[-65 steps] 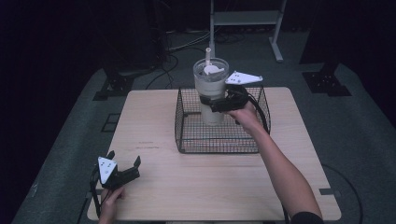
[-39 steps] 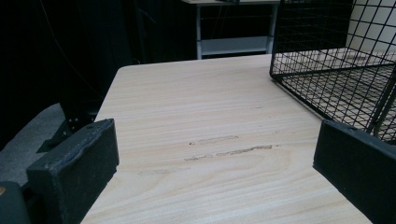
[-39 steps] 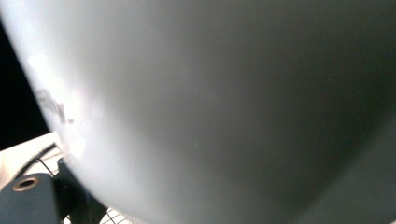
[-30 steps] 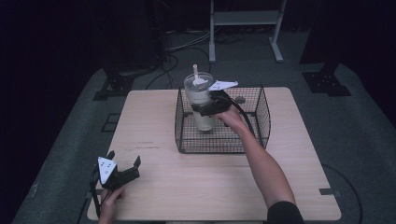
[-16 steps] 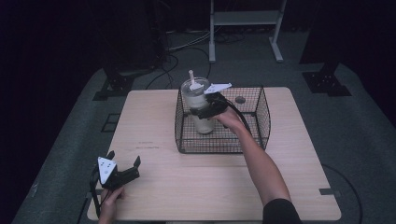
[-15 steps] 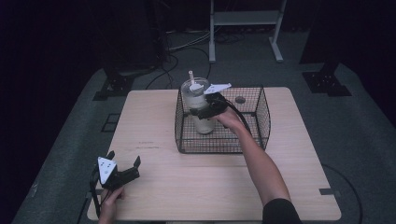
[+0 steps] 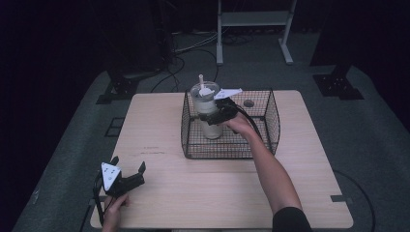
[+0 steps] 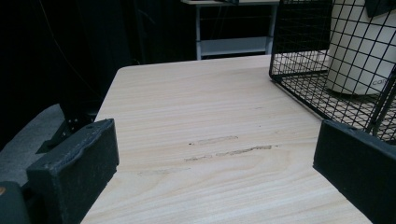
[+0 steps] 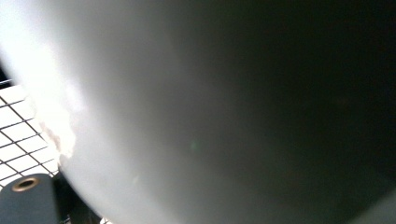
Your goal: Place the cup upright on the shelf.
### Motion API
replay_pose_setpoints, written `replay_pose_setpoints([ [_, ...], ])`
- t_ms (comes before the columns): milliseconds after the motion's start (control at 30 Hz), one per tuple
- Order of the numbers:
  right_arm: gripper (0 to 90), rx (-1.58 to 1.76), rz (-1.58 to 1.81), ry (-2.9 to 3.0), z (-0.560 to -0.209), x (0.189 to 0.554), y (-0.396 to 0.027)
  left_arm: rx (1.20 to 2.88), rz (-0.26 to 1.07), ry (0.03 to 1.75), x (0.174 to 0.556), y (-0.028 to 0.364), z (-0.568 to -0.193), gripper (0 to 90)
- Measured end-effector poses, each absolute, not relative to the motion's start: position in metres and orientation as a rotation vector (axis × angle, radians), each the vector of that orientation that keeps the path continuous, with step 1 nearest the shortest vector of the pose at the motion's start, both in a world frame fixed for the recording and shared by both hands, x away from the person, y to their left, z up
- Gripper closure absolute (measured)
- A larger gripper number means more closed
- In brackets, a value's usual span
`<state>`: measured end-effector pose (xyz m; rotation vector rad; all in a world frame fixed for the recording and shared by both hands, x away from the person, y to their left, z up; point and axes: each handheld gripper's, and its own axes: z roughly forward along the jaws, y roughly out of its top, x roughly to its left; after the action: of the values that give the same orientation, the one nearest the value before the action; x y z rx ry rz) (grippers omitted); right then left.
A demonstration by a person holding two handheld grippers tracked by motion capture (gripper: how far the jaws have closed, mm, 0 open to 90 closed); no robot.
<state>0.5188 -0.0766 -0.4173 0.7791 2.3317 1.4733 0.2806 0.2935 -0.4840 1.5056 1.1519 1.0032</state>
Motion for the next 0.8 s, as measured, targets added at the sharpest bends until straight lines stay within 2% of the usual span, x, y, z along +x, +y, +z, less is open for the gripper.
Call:
replay_pose_setpoints([
  [800,7.4,0.69,1.397,2.417,-0.417,0.517,-0.09,1.51,1.007,1.148,0.28,0.293,-0.484,0.0],
])
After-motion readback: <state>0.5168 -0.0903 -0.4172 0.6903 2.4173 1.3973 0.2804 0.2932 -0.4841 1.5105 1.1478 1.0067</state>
